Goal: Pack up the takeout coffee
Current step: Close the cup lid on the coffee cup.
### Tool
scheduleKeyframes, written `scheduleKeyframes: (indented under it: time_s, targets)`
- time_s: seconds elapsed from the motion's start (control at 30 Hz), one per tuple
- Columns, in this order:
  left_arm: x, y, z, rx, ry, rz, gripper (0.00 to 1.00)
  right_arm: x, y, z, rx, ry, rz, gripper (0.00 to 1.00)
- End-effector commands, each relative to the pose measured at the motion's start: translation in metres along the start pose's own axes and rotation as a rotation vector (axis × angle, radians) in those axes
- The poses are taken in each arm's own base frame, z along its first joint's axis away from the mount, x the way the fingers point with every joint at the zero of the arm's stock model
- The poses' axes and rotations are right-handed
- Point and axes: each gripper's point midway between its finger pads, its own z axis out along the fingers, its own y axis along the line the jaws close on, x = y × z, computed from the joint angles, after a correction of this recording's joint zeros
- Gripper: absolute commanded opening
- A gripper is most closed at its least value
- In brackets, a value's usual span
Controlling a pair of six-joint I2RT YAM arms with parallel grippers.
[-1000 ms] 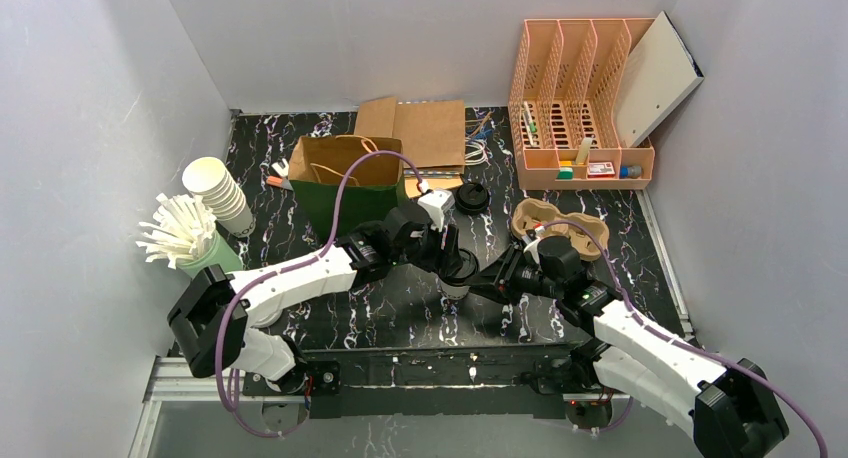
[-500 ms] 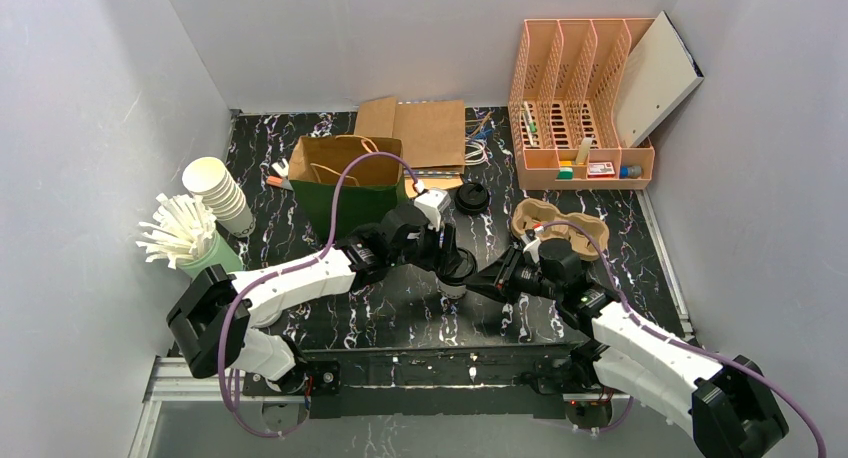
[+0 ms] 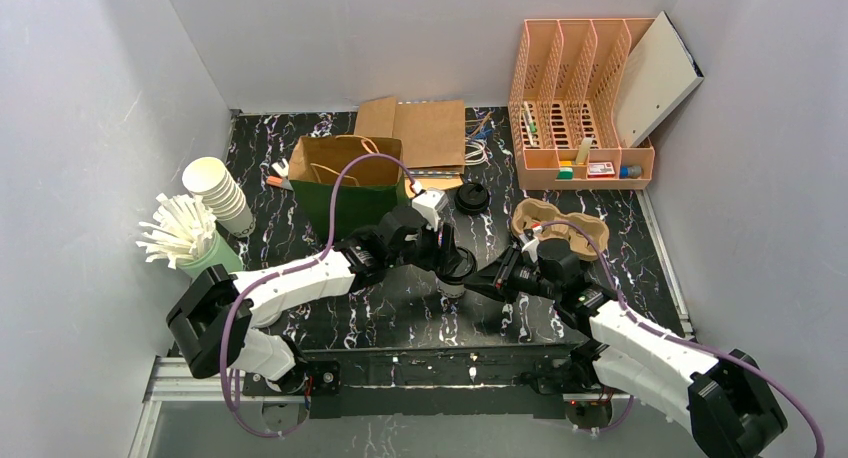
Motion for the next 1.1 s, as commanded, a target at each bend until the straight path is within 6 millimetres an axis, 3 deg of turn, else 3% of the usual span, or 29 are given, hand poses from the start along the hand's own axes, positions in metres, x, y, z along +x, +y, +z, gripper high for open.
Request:
scheduleKeyframes:
  time_s: [0.0,0.3,0.4,1.07]
  targets:
    - [0.051,0.013,-0.002,-0.023,0.163,0.007,0.55,-0.009,-0.07,0.003,0.227,-0.078,0.022,0.2]
    - [0.056,0.015,-0.002,-0.025,0.177,0.005,0.55,-0.008,-0.081,0.002,0.258,-0.078,0.032,0.27]
    - [0.058,0.015,-0.002,-0.026,0.181,0.001,0.55,-0.006,-0.085,0.001,0.275,-0.074,0.03,0.34]
    - [0.078,0.026,-0.003,-0.04,0.198,-0.009,0.55,-0.003,-0.113,0.0,0.367,-0.062,0.05,0.35]
